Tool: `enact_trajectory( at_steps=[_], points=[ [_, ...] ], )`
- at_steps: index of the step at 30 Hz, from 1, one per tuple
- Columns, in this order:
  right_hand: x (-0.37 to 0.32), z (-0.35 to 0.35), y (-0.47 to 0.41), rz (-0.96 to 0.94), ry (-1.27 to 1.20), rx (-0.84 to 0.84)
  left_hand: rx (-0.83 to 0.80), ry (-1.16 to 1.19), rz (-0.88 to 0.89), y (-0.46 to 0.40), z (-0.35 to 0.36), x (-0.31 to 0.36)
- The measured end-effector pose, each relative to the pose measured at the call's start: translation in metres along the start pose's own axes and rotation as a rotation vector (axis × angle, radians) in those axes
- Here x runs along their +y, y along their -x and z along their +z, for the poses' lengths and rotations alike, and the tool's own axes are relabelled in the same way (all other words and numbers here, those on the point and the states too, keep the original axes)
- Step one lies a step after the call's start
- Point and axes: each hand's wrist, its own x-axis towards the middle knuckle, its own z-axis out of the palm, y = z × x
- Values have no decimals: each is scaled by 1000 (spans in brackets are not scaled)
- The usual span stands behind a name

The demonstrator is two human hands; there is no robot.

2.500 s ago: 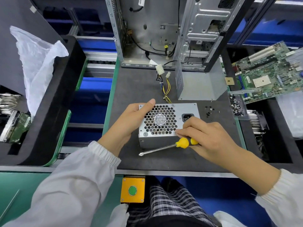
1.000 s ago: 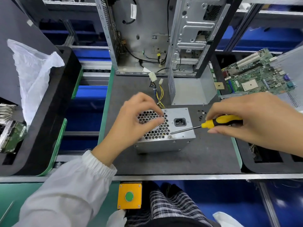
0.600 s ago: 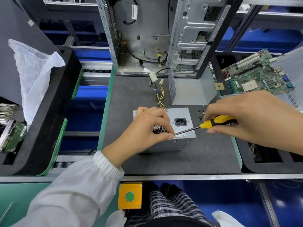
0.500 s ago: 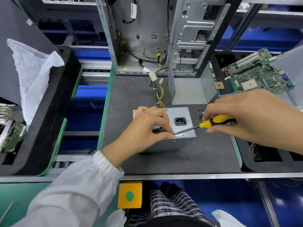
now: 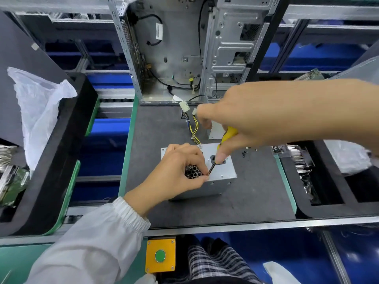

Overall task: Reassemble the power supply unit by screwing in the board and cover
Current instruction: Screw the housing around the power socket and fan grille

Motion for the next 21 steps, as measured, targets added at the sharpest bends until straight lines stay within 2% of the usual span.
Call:
enact_trajectory(
  at_steps=[3,6,8,9,11,15,18,21],
  points=[
    [4,-13,9,-140,-103,-44,-16,-2,1,-2,-1,0],
    [-5,-12,5,-21,159,6,0,0,10,-3,1,1],
    [-14,-11,1,30,351,110,21,41,2,-2,3,1],
    [-17,-12,1,31,366,127,22,61,-5,-1,3,1],
    [-14,-13,3,10,310,121,25,85,-23,-1,3,1],
    [-6,-10,9,-124,122,-7,-12,33,-38,-3,2,-1],
    [-11,-8,6,-108,171,-18,-18,41,-48,-4,1,0],
    [-15,-4,4,-75,291,106,-6,76,-39,-4,1,3]
  ],
)
